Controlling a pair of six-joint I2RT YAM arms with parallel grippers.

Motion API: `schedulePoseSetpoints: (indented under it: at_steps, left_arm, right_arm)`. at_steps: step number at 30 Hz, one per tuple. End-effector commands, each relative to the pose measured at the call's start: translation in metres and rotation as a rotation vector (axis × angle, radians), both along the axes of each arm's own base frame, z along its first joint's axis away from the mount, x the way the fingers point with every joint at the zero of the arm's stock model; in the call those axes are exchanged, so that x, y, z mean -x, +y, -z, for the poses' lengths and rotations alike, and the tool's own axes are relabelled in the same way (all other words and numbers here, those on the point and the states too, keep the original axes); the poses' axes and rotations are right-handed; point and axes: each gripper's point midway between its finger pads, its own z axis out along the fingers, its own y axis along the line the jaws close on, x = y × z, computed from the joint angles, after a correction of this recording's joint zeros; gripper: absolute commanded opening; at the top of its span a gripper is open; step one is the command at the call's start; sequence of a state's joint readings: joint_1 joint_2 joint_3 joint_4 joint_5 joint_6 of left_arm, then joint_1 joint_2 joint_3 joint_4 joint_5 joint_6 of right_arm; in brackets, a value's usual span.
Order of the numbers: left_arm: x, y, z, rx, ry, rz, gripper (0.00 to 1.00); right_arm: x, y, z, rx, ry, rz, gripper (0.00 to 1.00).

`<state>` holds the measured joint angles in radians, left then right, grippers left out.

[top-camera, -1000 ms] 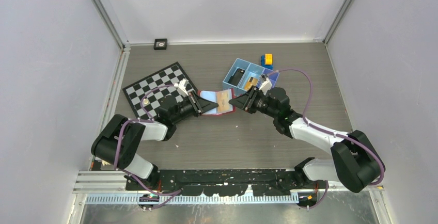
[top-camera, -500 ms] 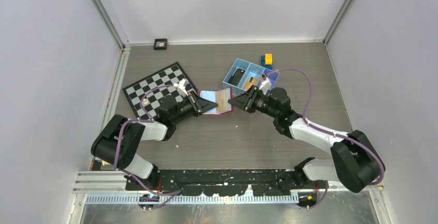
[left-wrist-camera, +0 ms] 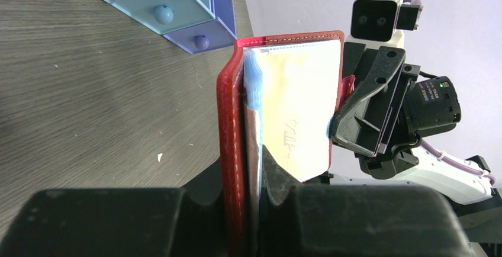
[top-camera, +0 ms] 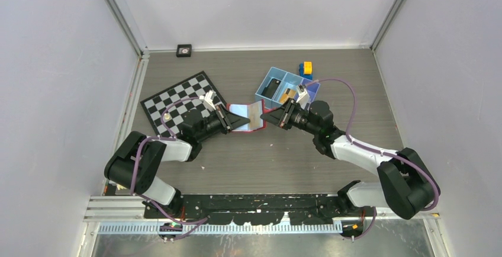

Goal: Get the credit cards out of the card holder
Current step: Remove the credit card from the card holder.

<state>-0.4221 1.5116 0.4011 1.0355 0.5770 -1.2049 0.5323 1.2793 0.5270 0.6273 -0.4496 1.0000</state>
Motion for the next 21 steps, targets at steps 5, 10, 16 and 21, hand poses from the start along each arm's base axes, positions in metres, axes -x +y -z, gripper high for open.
schedulePoseSetpoints:
  at_steps: [5,10,16,21]
  left_arm:
    - [-0.003,-0.005,-0.011,0.016,-0.042,0.014,0.00]
    - [-0.001,-0.013,-0.005,0.006,-0.030,0.039,0.00]
    - [0.001,-0.023,0.000,-0.023,-0.020,0.069,0.00]
    - [0.002,-0.024,0.000,-0.045,-0.029,0.071,0.00]
  right_arm:
    - [-0.001,0.009,-0.020,-0.064,-0.061,-0.053,0.00]
    - [0.004,0.018,-0.025,-0.092,-0.067,-0.106,0.00]
    - [0.006,0.023,-0.023,-0.081,-0.065,-0.123,0.00]
    - [0.001,0.021,-0.010,0.001,-0.040,-0.088,0.01]
